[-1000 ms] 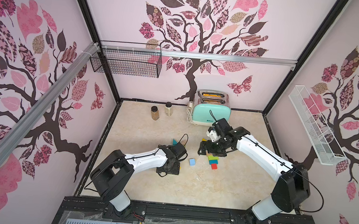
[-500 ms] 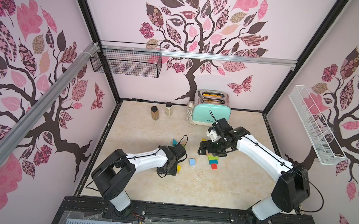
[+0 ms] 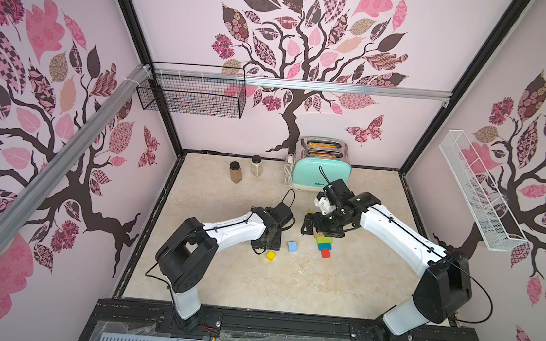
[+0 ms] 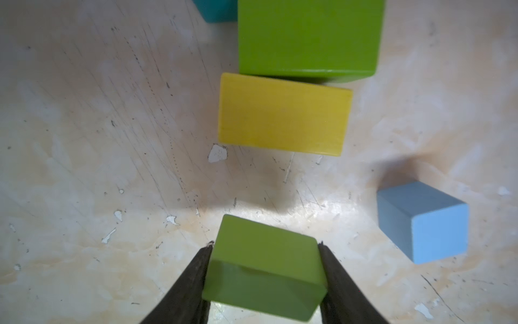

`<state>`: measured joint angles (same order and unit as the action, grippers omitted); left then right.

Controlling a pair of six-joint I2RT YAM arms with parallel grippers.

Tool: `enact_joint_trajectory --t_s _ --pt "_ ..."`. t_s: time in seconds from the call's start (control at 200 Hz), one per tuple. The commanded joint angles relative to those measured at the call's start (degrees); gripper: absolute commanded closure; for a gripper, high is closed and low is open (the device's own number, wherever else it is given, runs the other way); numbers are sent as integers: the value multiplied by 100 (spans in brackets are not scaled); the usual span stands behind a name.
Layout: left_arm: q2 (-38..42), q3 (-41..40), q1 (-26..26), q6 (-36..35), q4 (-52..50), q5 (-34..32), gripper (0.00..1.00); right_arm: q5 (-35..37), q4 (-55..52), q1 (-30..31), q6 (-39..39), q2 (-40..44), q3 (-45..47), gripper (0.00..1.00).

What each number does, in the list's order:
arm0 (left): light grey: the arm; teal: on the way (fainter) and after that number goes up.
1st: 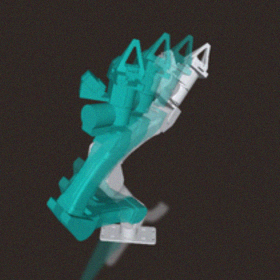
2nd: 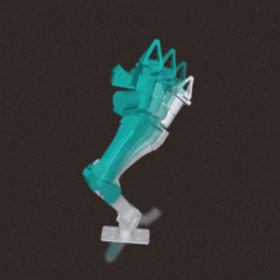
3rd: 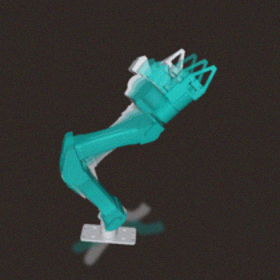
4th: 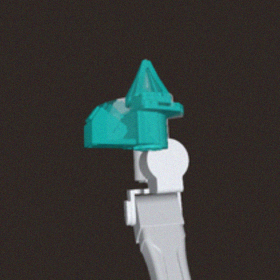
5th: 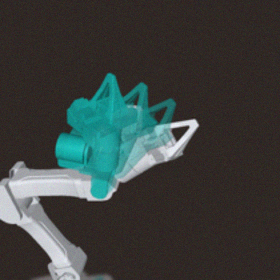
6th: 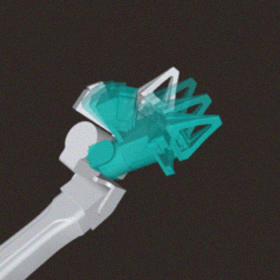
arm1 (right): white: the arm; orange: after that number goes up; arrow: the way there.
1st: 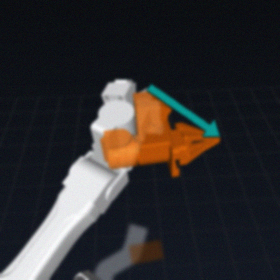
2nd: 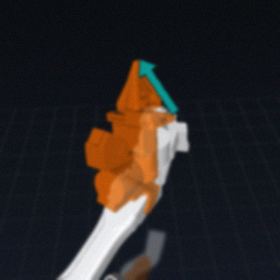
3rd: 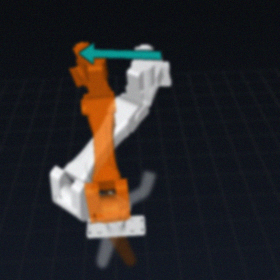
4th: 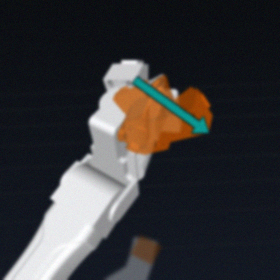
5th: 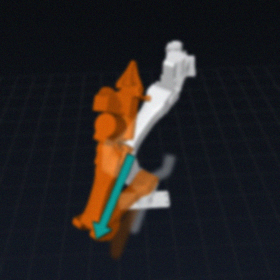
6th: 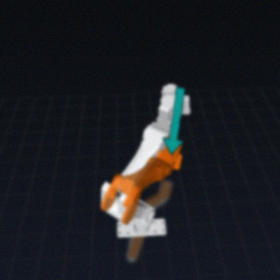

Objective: Assemble a carrot with building blocks
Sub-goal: Assemble the building block at the center of the board.

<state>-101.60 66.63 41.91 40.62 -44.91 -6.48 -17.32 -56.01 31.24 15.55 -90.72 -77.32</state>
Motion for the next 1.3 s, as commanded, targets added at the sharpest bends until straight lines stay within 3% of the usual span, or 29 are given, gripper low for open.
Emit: enact_joint_trajectory --t_s 0.0,0.325,1.105,1.295 --pt "-98 118 -186 -44 184 141 61 110 20 -5 0 127 -206 1" --pt "-583 419 -252 -154 368 305 61 150 20 -16 -9 111 -216 1" --pt "-853 490 -420 183 527 189 58 141 29 -26 -90 -78 -224 1" --pt "-880 570 -425 201 522 202 44 115 18 -30 -106 -104 -222 1"
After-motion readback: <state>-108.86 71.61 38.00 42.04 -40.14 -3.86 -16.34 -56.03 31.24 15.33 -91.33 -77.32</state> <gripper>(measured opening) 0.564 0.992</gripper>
